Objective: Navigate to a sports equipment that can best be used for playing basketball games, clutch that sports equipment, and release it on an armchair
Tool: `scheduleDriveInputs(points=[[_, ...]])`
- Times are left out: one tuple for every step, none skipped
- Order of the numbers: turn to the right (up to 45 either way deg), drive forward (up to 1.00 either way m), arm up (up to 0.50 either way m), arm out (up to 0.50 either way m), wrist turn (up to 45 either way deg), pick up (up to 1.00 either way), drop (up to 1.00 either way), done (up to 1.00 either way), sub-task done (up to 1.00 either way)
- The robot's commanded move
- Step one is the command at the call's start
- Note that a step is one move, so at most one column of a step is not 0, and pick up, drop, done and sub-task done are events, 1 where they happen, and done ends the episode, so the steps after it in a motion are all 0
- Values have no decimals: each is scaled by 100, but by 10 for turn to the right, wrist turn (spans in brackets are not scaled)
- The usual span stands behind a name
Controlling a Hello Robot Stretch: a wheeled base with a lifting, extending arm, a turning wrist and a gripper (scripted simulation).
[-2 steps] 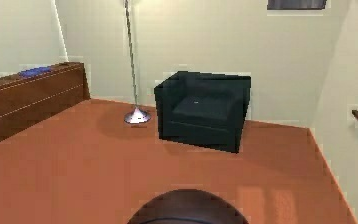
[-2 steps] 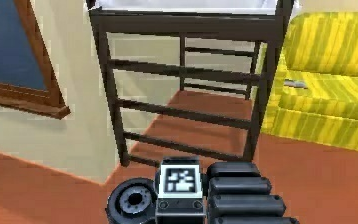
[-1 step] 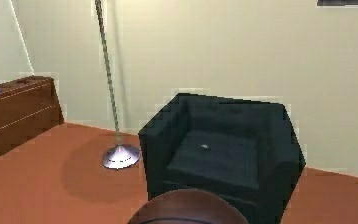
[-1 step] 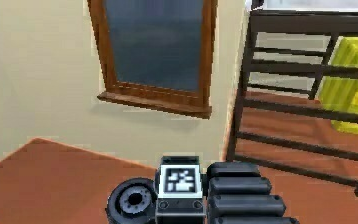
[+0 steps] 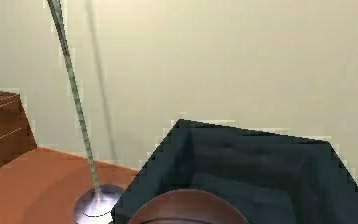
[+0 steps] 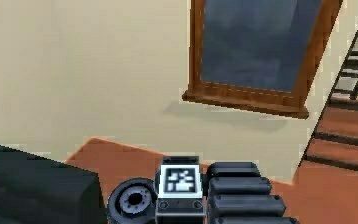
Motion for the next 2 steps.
scheduleDriveInputs(points=[[450, 0, 0, 0, 0, 0, 0, 0, 0], [450, 0, 0, 0, 0, 0, 0, 0, 0]])
